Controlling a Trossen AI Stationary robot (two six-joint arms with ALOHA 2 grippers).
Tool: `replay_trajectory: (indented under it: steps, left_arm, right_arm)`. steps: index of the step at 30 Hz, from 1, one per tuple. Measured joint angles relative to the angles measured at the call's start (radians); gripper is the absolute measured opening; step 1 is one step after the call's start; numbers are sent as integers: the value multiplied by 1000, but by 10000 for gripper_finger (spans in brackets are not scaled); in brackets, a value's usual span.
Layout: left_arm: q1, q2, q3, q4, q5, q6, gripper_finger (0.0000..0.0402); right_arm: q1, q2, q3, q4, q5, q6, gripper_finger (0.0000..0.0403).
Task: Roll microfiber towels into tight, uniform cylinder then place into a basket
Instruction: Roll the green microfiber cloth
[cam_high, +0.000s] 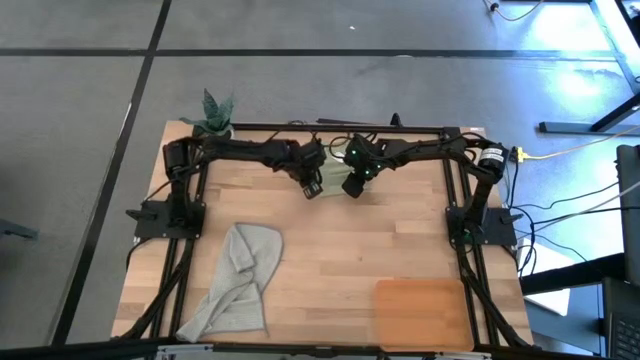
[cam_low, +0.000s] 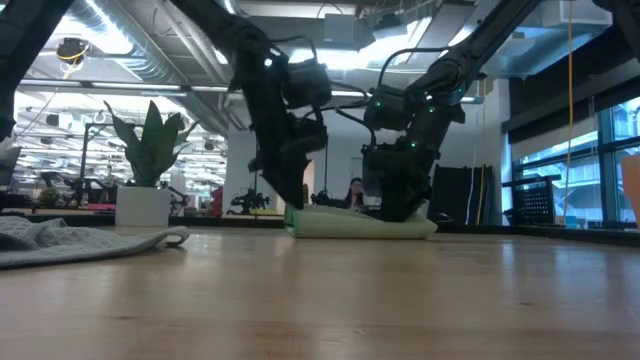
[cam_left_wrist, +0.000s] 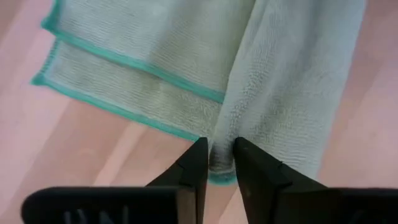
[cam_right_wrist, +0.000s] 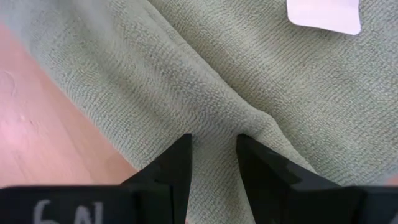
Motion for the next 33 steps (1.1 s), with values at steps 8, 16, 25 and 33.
replay_trajectory:
  steps: [8, 16, 25, 33]
  left_arm:
    - [31, -2, 183, -151, 28, 14, 67]
    - [-1, 33, 187, -171, 196, 51, 67]
    - [-57, 133, 187, -122, 12, 45, 67]
    - [-43, 150, 187, -112, -46, 46, 67]
  right_arm:
    - [0, 0, 0, 0, 0, 0, 130]
    - [0, 0, -1, -1, -2, 1, 130]
    - [0, 2, -1, -8, -32, 1, 130]
    - [-2, 2, -1, -11, -47, 1, 130]
